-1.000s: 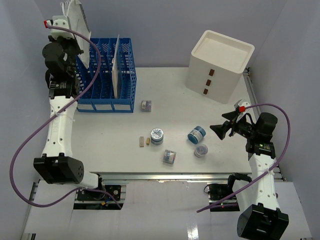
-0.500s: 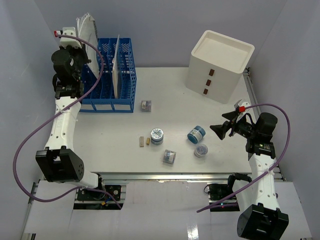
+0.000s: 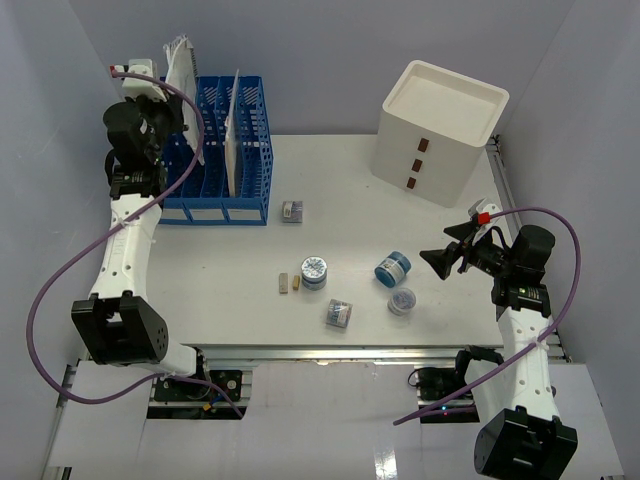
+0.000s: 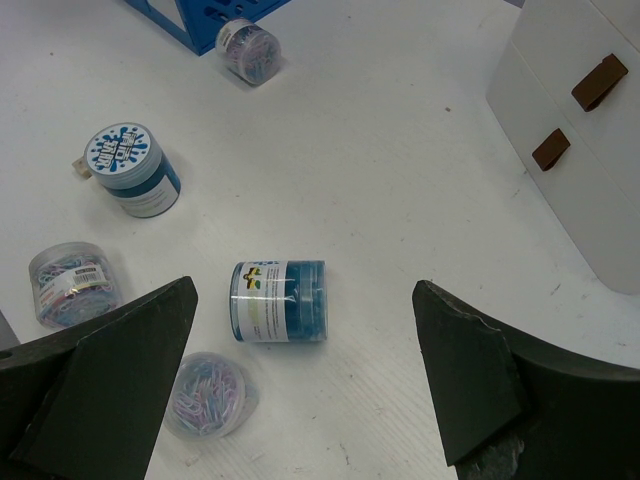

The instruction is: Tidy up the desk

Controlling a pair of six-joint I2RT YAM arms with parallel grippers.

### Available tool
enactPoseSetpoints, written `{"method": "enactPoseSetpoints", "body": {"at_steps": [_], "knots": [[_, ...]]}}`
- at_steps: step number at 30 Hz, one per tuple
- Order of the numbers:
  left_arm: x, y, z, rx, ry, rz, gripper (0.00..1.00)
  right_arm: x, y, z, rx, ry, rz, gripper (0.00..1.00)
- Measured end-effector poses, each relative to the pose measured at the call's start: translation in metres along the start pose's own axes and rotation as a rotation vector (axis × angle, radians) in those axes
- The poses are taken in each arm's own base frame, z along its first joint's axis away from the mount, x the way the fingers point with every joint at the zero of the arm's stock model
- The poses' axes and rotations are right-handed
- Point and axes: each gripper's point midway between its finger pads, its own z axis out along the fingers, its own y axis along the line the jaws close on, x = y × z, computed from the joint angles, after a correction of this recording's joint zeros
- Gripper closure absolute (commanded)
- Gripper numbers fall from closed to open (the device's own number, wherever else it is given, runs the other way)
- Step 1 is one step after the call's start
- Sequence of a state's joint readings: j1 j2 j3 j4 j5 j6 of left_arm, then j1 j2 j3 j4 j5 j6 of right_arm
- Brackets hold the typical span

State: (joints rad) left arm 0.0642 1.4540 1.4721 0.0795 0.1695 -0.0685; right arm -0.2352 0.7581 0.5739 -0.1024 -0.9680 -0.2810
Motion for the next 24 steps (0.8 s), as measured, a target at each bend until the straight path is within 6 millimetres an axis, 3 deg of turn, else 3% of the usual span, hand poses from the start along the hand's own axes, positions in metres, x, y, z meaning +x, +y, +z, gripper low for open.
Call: {"method": "enactPoseSetpoints", "body": {"at_steps": [6, 13, 20, 24], "knots": [[0.012, 0.007, -0.003, 0.015, 0.034, -0.042, 1.00, 0.000, 0.000, 0.000, 0.000, 0.000, 0.000, 0.05], [0.033, 0.032, -0.009, -0.026, 0.072, -0.098, 1.00, 0.000, 0.000, 0.000, 0.000, 0.000, 0.000, 0.05], [0.038, 0.036, -0.009, -0.034, 0.075, -0.100, 1.00, 0.000, 0.000, 0.000, -0.001, 0.000, 0.000, 0.05], [0.059, 0.045, -0.011, -0.067, 0.095, -0.070, 1.00, 0.000, 0.000, 0.000, -0.001, 0.000, -0.001, 0.05]]}}
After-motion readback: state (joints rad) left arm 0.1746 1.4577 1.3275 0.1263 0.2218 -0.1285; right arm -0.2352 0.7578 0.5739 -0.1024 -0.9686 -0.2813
